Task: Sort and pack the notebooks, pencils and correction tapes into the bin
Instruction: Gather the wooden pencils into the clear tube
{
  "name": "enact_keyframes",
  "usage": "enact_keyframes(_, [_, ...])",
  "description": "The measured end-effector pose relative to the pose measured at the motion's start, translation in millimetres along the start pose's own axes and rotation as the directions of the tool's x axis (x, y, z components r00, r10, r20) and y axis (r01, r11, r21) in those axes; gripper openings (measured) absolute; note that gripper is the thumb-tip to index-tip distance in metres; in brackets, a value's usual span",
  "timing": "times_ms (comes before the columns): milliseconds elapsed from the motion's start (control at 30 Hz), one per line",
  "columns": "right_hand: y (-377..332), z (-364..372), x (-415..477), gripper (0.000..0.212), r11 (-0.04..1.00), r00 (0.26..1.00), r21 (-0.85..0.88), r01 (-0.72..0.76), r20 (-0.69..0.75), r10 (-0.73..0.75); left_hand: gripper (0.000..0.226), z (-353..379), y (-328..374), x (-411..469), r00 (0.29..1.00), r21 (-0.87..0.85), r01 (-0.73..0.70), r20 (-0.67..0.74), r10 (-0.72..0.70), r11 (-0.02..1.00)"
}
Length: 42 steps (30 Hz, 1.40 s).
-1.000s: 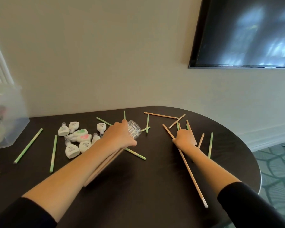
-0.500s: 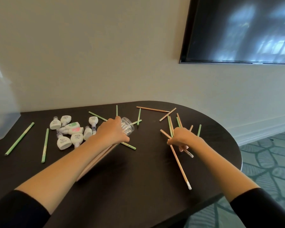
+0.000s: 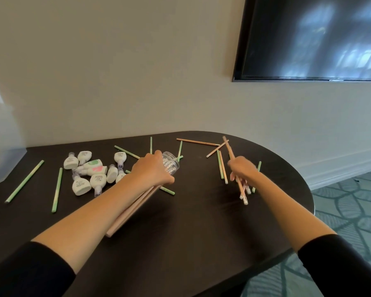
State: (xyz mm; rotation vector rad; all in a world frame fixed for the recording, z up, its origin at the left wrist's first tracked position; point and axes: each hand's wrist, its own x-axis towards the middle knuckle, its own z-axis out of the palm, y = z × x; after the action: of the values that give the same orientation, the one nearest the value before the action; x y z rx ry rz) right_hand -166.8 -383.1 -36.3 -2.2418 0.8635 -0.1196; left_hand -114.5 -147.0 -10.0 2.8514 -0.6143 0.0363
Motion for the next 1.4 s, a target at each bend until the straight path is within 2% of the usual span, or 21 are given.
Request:
enact_keyframes(100, [15,-20,20,0.028,0.999,0.976,-0.004,-0.043,-0.213,0.041,0.069,0,4,9,1.000,-0.001,-0.003,0.001,0.003,1.000])
enact_keyframes(167, [27,-27,31,0.029,0.997,0.963,-0.067,-0.044,-0.270,0.024,0.070,1,6,14,1.000,0.009,-0.005,0.005,0.004,1.000])
enact_keyframes(400, [37,-15,44,0.043,0.974,0.980,-0.199,-0.110,-0.184,0.073,0.072,5,11,28,1.000,0.030,0.000,0.013,-0.001,1.000])
enact_keyframes(633, [39,-13,46,0.036,0.973,0.979,-0.190,-0.135,-0.176,0.102,0.073,9,11,30,1.000,0.035,-0.012,0.017,0.011,0.999])
enact_keyframes(800, [19,-11,39,0.022,0.995,0.989,-0.061,-0.077,-0.131,0.068,0.073,6,7,29,1.000,0.022,-0.010,0.011,0.010,1.000])
enact_keyframes(933, [-23,-9,29,0.016,0.983,0.994,0.185,-0.005,-0.107,0.025,0.072,1,0,26,1.000,0.006,0.000,0.019,0.000,1.000])
enact_keyframes(1033, [-52,-2,17,0.018,0.894,0.996,0.440,0.082,-0.062,-0.061,0.071,-4,-9,25,1.000,-0.007,0.010,0.007,-0.010,1.000])
enact_keyframes(1167, [-83,21,0,0.024,0.735,0.961,0.627,0.259,-0.091,-0.261,0.070,-14,-29,21,0.998,0.005,0.063,-0.008,-0.063,0.998])
enact_keyframes(1300, [-92,45,-8,0.028,0.589,0.898,0.695,0.411,-0.198,-0.393,0.072,-19,-51,20,0.993,-0.004,0.108,-0.046,-0.109,0.994])
enact_keyframes(1400, [-91,68,-9,0.027,0.617,0.893,0.669,0.414,-0.167,-0.418,0.070,-21,-64,19,0.989,-0.011,0.135,-0.055,-0.136,0.991])
